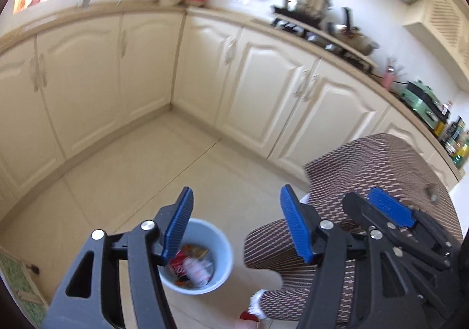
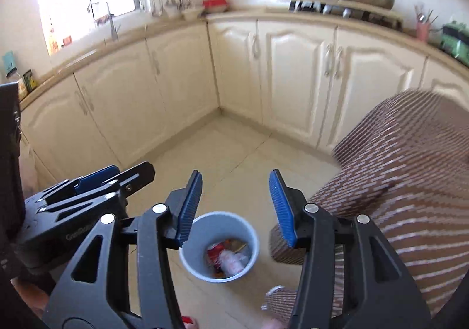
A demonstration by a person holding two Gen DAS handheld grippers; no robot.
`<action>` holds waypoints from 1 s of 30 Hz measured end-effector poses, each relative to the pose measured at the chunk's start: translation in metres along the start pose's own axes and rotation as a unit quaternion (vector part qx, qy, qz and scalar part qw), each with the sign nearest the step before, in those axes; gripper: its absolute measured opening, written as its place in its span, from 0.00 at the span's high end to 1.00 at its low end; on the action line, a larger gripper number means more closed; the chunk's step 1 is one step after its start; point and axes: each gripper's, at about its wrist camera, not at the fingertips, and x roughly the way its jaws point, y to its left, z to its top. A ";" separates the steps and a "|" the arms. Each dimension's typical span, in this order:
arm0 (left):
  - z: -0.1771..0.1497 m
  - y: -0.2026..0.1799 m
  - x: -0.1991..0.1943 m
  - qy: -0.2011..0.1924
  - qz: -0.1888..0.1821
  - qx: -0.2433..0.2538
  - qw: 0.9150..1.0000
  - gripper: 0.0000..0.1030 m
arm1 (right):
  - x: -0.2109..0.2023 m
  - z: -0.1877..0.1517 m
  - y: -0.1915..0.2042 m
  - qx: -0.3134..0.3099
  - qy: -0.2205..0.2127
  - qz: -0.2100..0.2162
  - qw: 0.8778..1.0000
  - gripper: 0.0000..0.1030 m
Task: Collect trash
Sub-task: 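Move both open tools back to the table, then grasp the dark snack bag with the right tool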
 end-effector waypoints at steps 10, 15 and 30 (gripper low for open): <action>0.020 -0.162 -0.014 0.003 -0.080 0.093 0.992 0.33 | -0.104 0.019 -0.143 0.076 -0.049 -0.100 0.991 0.44; 0.015 -0.224 0.005 0.026 -0.100 0.120 0.987 0.33 | -0.118 0.011 -0.226 0.161 -0.028 -0.152 0.975 0.42; 0.021 -0.275 0.059 0.058 -0.083 0.138 0.985 0.33 | -0.060 0.001 -0.331 0.293 0.046 -0.185 0.937 0.39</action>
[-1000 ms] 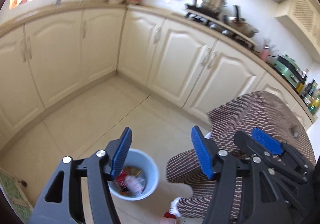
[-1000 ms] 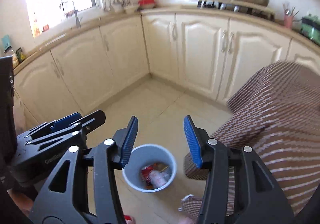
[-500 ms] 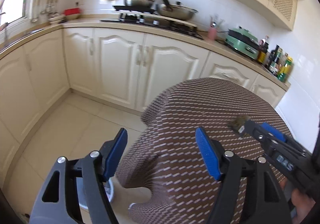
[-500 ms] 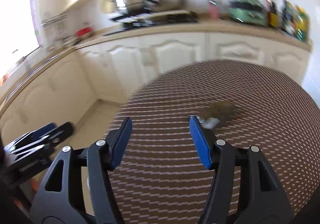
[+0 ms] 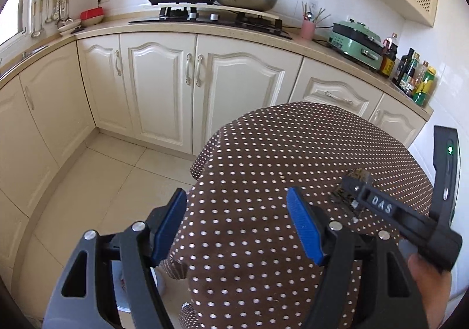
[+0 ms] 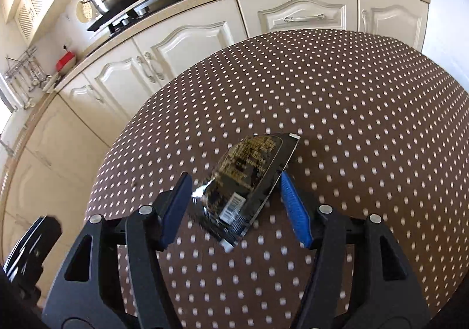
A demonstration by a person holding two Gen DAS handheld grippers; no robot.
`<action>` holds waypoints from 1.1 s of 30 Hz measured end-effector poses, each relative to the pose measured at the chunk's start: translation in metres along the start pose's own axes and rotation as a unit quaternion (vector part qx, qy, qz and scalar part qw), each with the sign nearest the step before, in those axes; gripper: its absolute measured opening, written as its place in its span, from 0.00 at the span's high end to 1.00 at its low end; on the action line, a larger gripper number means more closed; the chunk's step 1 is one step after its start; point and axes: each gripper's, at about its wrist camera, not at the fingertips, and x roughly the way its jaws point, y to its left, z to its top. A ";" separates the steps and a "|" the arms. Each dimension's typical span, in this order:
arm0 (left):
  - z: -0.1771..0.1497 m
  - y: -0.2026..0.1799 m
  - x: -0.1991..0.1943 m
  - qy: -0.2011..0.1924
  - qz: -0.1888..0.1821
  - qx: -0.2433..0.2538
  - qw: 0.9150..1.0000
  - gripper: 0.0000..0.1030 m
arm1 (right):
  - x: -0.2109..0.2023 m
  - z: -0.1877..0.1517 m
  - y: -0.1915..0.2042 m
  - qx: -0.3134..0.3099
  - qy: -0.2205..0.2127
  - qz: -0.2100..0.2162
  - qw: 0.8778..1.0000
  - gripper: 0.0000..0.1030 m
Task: Collect trash
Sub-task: 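Grasp the dark snack bag with the right tool, then carry the dark snack bag over the light-blue bucket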
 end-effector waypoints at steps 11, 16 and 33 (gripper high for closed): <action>-0.018 0.067 -0.013 0.000 0.002 -0.044 0.999 0.32 | -0.022 -0.014 0.052 -0.099 -0.045 0.037 0.993 0.86; -0.033 0.117 -0.026 -0.002 0.018 -0.071 0.997 0.32 | -0.046 -0.049 0.118 -0.154 -0.068 0.094 0.981 0.87; -0.188 0.367 0.031 0.128 0.133 -0.240 0.953 0.31 | 0.106 -0.243 0.306 -0.274 0.105 0.185 0.938 0.86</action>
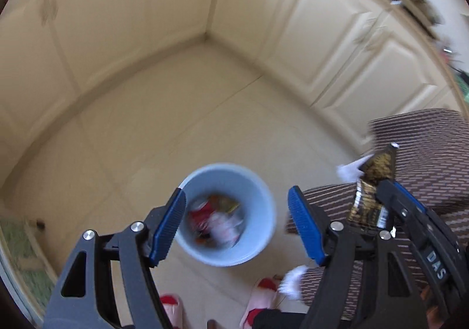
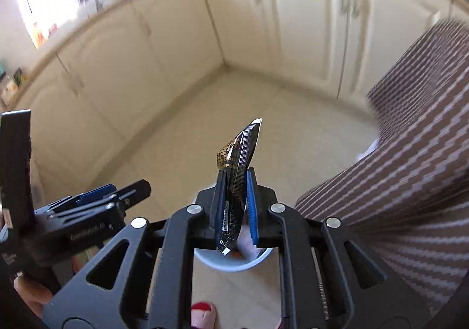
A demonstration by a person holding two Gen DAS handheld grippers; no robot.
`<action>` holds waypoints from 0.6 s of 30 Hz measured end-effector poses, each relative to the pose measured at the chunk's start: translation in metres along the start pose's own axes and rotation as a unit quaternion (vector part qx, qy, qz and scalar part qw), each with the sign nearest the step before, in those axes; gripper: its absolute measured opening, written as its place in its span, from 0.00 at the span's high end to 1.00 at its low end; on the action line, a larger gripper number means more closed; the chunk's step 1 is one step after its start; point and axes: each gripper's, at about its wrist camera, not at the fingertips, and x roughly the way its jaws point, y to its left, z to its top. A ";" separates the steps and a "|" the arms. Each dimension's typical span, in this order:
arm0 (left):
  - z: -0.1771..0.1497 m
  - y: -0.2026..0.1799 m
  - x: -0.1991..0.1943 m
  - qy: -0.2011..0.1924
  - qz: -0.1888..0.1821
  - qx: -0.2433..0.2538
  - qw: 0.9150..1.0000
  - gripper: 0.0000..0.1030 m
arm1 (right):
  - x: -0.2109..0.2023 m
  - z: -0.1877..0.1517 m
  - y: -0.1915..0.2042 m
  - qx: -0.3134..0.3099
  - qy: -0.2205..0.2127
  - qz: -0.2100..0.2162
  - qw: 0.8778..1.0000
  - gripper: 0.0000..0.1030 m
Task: Collect trash
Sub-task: 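Carry the dark snack bag over the light-blue bucket, then lower the snack bag into the bucket and open the right tool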
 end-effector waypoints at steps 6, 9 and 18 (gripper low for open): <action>-0.037 0.063 0.101 0.061 0.046 -0.076 0.994 0.31 | 0.102 -0.040 0.006 -0.007 0.087 -0.004 0.996 0.86; -0.063 0.092 0.148 0.092 0.044 -0.132 0.986 0.31 | 0.146 -0.061 0.009 -0.007 0.126 -0.002 0.992 0.86; -0.113 0.126 0.218 0.153 0.049 -0.177 0.971 0.64 | 0.214 -0.102 0.009 -0.008 0.191 0.004 0.982 0.86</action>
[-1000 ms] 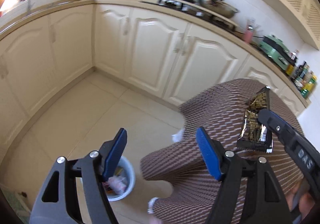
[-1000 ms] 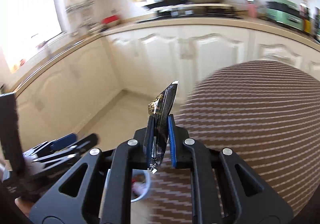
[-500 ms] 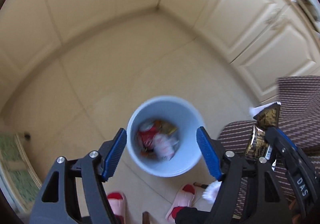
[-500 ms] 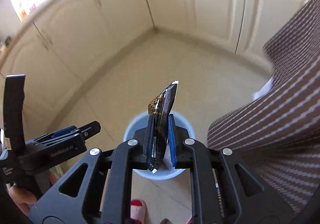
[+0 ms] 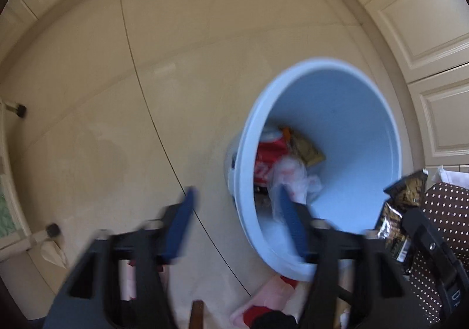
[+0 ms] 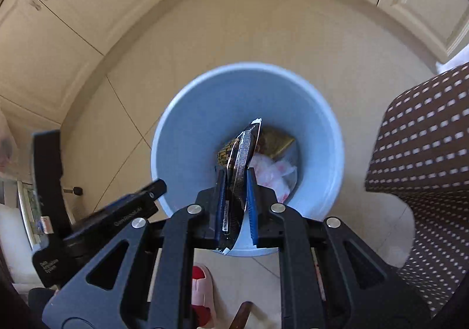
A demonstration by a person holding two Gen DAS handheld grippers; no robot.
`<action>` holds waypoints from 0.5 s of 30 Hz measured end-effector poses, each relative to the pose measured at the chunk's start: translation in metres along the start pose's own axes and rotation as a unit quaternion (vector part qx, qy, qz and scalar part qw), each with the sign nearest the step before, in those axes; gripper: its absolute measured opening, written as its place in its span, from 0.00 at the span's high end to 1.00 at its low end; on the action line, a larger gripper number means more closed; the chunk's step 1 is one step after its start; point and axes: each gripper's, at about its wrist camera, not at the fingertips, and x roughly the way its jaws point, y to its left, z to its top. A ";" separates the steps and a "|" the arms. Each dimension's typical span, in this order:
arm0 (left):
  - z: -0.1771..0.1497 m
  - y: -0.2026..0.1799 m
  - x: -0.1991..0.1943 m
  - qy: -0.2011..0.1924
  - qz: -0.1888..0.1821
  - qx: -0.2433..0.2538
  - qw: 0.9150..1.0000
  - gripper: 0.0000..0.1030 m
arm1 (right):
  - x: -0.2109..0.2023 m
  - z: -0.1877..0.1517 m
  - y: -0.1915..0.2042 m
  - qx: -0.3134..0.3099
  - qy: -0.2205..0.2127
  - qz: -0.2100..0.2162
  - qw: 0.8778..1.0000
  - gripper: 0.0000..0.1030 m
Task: Collect trash
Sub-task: 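Lower the snack bag into the bucket and open the right tool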
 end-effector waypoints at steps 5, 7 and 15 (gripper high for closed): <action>-0.005 0.003 0.019 0.025 -0.017 0.002 1.000 0.83 | 0.014 0.004 0.005 -0.012 0.011 -0.005 1.000 0.86; -0.006 -0.001 0.017 0.023 -0.008 0.010 1.000 0.83 | 0.017 0.002 0.003 -0.012 0.017 -0.008 1.000 0.86; -0.005 -0.001 0.020 0.024 0.001 0.015 1.000 0.84 | 0.029 0.004 0.009 -0.008 0.014 -0.014 1.000 0.86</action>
